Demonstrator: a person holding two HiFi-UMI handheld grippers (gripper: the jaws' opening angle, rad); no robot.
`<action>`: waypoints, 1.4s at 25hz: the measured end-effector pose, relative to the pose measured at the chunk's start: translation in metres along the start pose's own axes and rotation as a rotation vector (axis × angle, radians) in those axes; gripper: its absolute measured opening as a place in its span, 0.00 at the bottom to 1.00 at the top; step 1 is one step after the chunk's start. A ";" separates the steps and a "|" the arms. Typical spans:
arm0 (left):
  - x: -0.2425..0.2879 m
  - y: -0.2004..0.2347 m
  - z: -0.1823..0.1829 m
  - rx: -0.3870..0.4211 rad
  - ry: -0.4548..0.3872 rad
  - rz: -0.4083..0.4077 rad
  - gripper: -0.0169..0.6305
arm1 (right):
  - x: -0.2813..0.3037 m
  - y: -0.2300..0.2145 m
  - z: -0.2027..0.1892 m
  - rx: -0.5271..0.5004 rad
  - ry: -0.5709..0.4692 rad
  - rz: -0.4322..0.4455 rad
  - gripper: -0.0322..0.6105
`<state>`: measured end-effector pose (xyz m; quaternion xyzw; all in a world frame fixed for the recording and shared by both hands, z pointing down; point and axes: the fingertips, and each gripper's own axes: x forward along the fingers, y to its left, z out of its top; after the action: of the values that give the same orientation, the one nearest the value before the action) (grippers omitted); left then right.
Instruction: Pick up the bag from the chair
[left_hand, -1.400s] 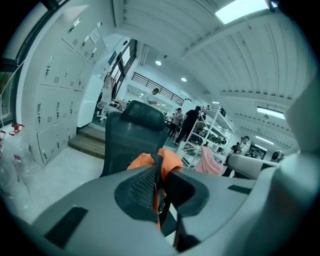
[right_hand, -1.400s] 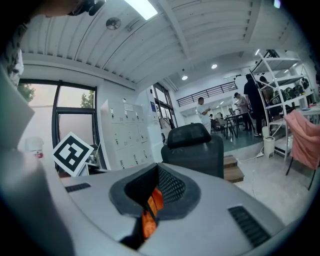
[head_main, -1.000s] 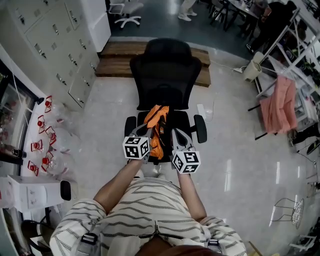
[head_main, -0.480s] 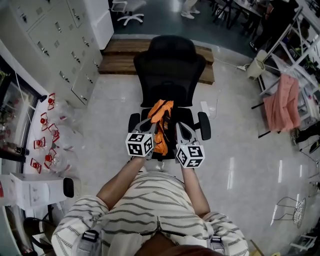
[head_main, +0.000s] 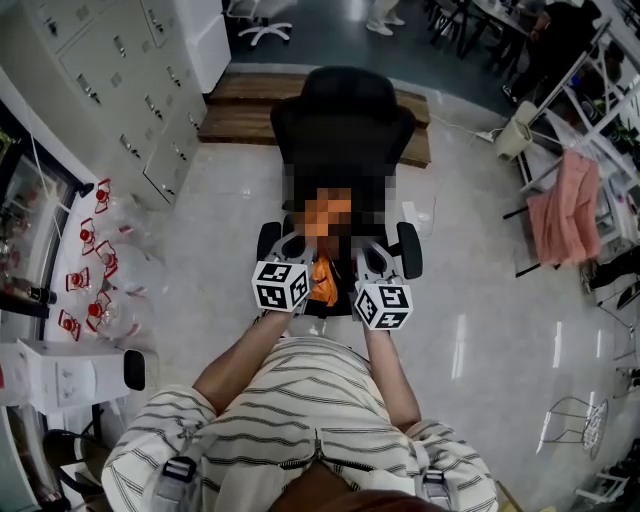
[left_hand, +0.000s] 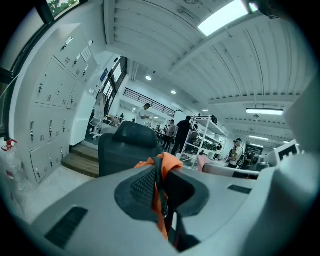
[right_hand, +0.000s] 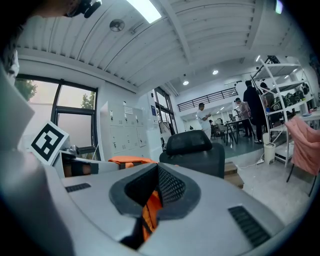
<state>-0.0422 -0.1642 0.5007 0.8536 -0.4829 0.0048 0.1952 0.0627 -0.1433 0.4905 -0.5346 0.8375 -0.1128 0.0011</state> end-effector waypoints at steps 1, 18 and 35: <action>-0.001 -0.001 0.002 0.001 -0.006 -0.002 0.09 | 0.000 0.001 0.001 -0.002 -0.002 0.002 0.08; -0.004 -0.004 0.016 0.033 -0.059 -0.012 0.09 | 0.004 0.000 0.008 -0.018 -0.029 -0.003 0.08; -0.005 -0.002 0.014 0.033 -0.061 -0.003 0.09 | 0.002 -0.005 0.011 -0.030 -0.044 -0.018 0.08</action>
<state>-0.0460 -0.1635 0.4864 0.8572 -0.4873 -0.0135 0.1662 0.0678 -0.1497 0.4812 -0.5443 0.8342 -0.0886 0.0107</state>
